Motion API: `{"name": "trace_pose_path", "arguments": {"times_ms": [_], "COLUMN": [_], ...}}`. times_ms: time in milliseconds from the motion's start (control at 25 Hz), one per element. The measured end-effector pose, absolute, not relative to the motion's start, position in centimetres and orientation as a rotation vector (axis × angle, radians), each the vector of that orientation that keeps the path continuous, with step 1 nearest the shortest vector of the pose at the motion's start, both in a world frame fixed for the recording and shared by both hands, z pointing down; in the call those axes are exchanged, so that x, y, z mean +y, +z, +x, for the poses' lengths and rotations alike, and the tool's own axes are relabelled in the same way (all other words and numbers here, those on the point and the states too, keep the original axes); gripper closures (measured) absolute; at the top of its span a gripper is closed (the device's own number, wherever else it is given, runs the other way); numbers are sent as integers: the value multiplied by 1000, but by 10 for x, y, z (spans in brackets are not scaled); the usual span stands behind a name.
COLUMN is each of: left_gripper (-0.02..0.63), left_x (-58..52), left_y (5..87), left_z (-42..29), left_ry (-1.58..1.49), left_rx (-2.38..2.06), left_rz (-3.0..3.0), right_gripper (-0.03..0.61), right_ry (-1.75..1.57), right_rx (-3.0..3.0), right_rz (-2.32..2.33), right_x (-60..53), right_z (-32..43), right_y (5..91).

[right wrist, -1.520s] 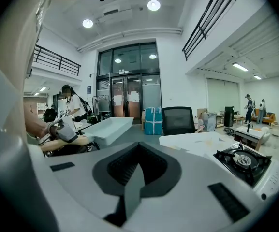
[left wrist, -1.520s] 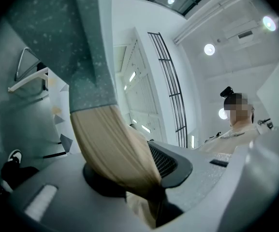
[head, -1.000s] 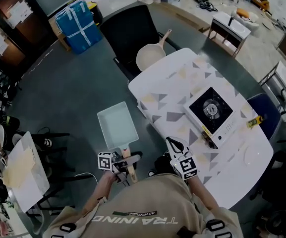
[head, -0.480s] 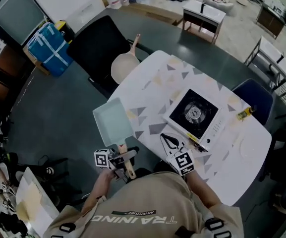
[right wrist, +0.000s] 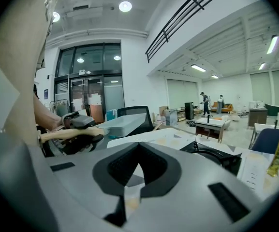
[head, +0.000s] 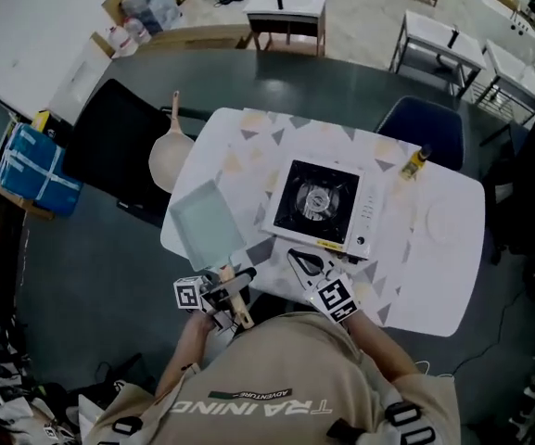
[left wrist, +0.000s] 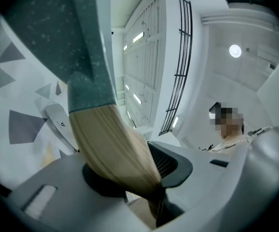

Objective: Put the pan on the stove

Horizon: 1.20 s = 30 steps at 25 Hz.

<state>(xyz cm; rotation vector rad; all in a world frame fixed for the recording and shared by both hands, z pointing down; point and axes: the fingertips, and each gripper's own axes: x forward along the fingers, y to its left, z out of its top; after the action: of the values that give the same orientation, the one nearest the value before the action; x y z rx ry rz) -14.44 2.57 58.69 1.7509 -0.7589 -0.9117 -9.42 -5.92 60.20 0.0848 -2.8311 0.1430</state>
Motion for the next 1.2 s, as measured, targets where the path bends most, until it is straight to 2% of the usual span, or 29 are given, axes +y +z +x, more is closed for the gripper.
{"name": "trace_pose_path", "arguments": {"times_ms": [720,1200], "left_gripper": [483,480], "left_x": [-50,-75], "left_y": [601,624], "left_z": [-101,-40], "left_ry": [-505,-333], "left_rx": [-217,-40], "left_rz": [1836,1813], "right_gripper": [574,575], "right_ry": [266,304], "right_rx": [-2667,-2569], "right_rz": [899,1039], "right_x": [-89,-78], "right_z": [-14,27], "right_y": [597,610]}}
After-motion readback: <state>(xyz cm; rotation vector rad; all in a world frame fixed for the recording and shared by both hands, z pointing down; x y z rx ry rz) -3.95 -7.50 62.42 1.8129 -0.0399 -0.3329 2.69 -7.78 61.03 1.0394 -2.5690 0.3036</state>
